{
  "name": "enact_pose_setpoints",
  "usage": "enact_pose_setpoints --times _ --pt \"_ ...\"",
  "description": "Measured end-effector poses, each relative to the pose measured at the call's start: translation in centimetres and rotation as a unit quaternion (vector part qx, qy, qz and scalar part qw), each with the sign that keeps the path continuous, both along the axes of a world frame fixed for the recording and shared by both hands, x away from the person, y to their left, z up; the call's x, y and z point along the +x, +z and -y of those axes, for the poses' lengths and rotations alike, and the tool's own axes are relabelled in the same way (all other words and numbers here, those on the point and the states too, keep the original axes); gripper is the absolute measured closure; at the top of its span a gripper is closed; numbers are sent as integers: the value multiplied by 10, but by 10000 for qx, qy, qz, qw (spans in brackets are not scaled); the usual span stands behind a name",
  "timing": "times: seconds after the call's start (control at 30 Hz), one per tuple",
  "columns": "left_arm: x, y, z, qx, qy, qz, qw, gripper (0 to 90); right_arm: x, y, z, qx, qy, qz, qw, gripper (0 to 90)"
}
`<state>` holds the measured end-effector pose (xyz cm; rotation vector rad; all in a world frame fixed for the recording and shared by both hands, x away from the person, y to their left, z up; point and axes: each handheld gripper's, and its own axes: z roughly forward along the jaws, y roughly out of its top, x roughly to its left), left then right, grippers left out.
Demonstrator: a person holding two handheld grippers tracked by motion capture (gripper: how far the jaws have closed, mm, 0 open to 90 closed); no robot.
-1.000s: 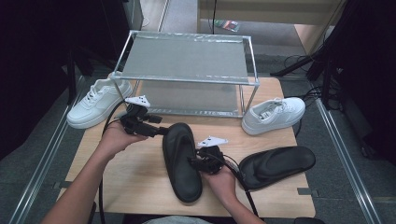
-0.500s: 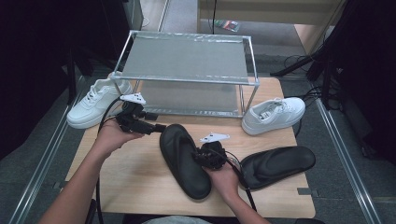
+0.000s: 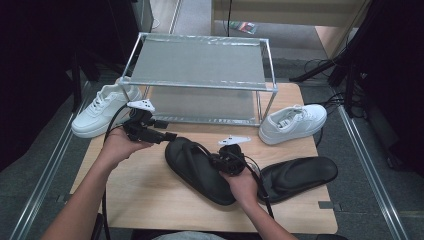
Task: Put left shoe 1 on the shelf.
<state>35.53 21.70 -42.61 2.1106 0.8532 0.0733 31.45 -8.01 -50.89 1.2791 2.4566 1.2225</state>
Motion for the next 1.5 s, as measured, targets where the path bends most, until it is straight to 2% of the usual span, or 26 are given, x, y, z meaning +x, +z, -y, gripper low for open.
enact_pose_setpoints --times 0.23,0.3,0.43,0.57,0.77,0.8,0.83,0.93,1.0,1.1,1.2,1.3,1.33,1.4,1.5 --pt "0 1 -3 58 -11 38 10000 315 20 15 3 23 -232 159 9996 831" --pt "-1 2 -5 9 -21 55 10000 315 29 17 3 31 -316 195 9993 830" --pt "-1 2 -7 -4 7 37 10000 315 46 20 0 -22 -491 246 9985 829" --pt "-1 1 -6 31 -19 28 10000 315 67 19 -4 34 -681 238 9974 831" --pt "0 0 -5 40 -55 16 10000 315 95 13 -9 -50 -1089 262 9937 830" --pt "0 0 -5 40 -55 16 10000 315 95 13 -9 -50 -1089 262 9937 830" --pt "0 0 -5 34 -47 7 10000 316 106 10 -10 -23 -1253 222 9919 829" --pt "1 0 -5 32 -47 -7 10000 315 116 7 -13 46 -1485 200 9887 826" --pt "1 -1 -6 49 -53 9 10000 316 121 5 -17 153 -1624 133 9865 826" --pt "1 -1 -7 39 -24 32 10000 316 126 6 -26 -37 -1686 372 9850 824" --pt "1 -1 -7 46 -29 30 10000 316 132 6 -30 -64 -1753 417 9836 819" --pt "1 -1 -7 53 -47 49 10000 317 134 4 -32 -137 -1759 363 9836 817" --pt "1 -1 -7 47 -39 47 10000 317 133 1 -31 -191 -1712 446 9840 802" --pt "2 -2 -6 68 -38 40 10000 317 132 1 -31 -127 -1695 413 9846 784" --pt "2 -2 -5 66 -86 7 9999 317 132 3 -28 -24 -1593 351 9866 687"
